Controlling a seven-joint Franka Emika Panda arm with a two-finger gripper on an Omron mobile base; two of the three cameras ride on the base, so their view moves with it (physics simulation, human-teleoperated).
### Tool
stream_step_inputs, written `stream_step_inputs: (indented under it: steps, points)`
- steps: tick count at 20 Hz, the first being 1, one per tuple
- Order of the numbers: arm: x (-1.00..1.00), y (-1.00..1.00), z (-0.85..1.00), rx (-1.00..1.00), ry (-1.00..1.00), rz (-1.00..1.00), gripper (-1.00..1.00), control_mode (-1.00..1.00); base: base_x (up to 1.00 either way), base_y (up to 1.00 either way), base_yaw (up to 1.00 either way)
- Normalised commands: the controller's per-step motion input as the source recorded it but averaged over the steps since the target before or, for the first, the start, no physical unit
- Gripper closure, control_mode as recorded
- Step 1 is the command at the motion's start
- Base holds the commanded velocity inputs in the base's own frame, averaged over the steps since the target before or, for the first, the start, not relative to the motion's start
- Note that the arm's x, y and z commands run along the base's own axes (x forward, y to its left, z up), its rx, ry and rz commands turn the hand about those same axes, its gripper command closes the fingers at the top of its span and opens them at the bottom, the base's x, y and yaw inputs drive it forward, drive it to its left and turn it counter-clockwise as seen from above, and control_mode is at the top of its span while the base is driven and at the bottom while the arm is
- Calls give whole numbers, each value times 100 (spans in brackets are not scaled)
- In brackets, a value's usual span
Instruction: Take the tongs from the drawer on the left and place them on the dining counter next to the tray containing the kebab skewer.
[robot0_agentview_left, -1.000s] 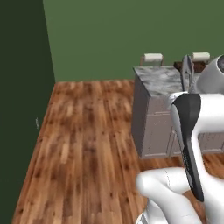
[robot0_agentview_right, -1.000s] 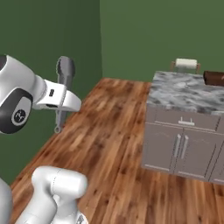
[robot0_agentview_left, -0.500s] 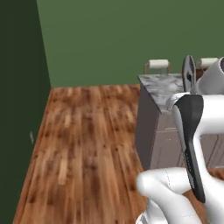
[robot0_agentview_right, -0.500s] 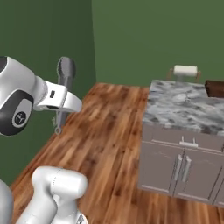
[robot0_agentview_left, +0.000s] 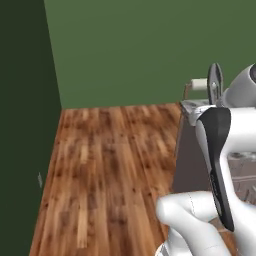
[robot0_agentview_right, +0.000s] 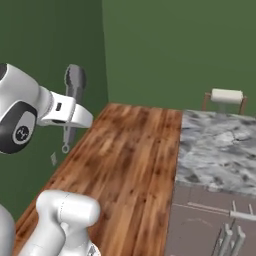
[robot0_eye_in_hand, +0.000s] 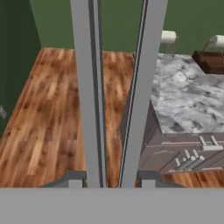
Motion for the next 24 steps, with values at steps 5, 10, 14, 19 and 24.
stream_step_inputs:
  steps: [5,10,14,19,24]
  points:
    - [0,0,0,0,0,0,100,100,100,22,-6]
    - [0,0,0,0,0,0,100,100,100,20,-9]
    - [0,0,0,0,0,0,100,100,100,18,-11]
    - [0,0,0,0,0,0,100,100,100,23,-16]
    - [0,0,0,0,0,0,100,100,100,42,-20]
